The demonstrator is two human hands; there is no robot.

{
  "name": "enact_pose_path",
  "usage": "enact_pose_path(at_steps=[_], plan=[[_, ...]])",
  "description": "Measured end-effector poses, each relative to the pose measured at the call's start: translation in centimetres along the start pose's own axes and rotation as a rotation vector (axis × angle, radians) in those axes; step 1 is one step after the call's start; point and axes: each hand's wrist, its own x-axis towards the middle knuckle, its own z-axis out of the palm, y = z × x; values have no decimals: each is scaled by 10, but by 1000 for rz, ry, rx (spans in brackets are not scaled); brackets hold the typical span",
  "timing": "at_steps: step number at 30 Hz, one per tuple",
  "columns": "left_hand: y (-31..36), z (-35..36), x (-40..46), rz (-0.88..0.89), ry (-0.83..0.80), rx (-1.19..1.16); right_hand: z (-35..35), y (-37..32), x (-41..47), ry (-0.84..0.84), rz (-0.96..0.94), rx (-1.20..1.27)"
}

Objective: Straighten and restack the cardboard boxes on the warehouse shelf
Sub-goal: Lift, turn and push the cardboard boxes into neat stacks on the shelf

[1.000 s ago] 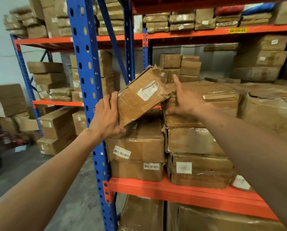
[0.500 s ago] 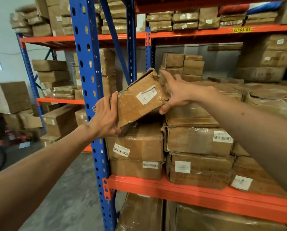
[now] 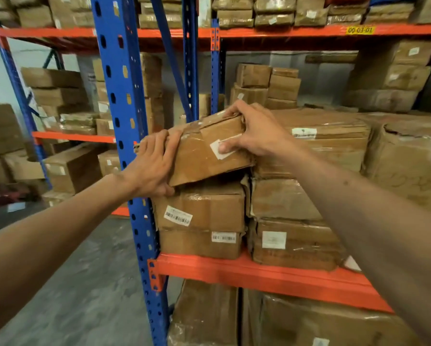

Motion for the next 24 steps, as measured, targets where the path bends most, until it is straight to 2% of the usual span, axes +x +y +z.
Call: enact_pose_path(at_steps=[3, 7, 9, 12, 14, 17, 24], plan=[[8, -12, -6, 3, -24, 29, 6, -6, -13, 1, 71, 59], [9, 5, -40, 178, -50, 178, 58, 14, -92, 48, 127, 148], [4, 7, -35, 164, -36, 177, 67, 19, -89, 144, 126, 53], [-2, 3, -12, 166, -144, 188, 51, 3, -46, 170, 91, -380], [-4, 6, -4, 161, -146, 91, 47, -4, -24, 59, -36, -525], [-1, 12, -3, 104, -80, -65, 61, 1, -11, -219, -33, -555], [-11, 29, 10, 104, -75, -124, 85, 13, 1, -178, -29, -604]])
